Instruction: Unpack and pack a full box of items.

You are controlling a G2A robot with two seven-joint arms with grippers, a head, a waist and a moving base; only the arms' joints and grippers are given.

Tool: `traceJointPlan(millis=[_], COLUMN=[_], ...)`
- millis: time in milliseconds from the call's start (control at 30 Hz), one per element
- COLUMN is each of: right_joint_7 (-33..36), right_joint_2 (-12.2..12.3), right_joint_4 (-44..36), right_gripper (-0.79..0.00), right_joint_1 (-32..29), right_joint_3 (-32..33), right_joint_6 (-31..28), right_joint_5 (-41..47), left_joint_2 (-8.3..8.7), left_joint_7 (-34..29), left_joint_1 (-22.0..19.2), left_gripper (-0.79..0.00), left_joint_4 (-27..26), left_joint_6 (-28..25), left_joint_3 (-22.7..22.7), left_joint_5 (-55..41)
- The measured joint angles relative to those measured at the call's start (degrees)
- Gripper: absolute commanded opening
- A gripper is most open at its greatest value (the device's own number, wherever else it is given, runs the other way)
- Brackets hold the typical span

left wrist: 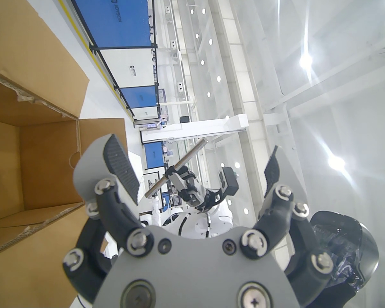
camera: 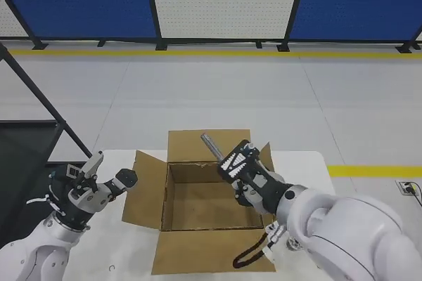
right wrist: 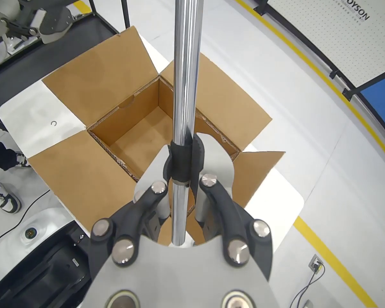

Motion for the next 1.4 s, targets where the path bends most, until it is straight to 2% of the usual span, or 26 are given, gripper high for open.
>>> traceJointPlan(millis=[267, 633, 767, 1233, 1333, 1400], right_joint_7=[-2.1, -6.0, -7.4, -7.7, -6.7, -4.8], right_joint_2=[-4.6, -9.2, -10.1, -10.1, -11.0, -12.3], right_joint_4=[18.4, 34.3, 37.0, 37.4, 40.0, 42.0], right_gripper=[-0.785, -0.785, -0.785, -0.785, -0.785, -0.785], right_joint_1=[11.3, 15.5, 15.3, 14.9, 14.9, 15.5], right_joint_3=[-13.8, -23.2, -24.3, -24.7, -26.7, -29.2], right_joint_6=[0.8, -2.9, -2.6, -2.9, -3.5, -1.6], right_joint_5=[2.7, 3.4, 2.7, 1.8, -0.6, -3.6], left_joint_2=[0.3, 0.56, 0.56, 0.5, 0.52, 0.57], left_joint_7=[1.9, 2.6, 2.6, 3.8, 4.1, 4.1], left_joint_1=[1.6, 2.5, 2.5, 2.9, 2.8, 2.8], left_gripper=[0.0, 0.0, 0.0, 0.0, 0.0, 0.0], left_joint_4=[-0.5, 0.1, 0.1, -0.2, -0.2, -0.1], left_joint_6=[0.6, 1.1, 1.1, 1.7, 2.7, 3.1], left_joint_3=[-3.6, -5.8, -5.8, -4.8, -4.2, -4.2], left_joint_5=[-0.8, -2.6, -2.5, -2.3, -2.7, -2.9])
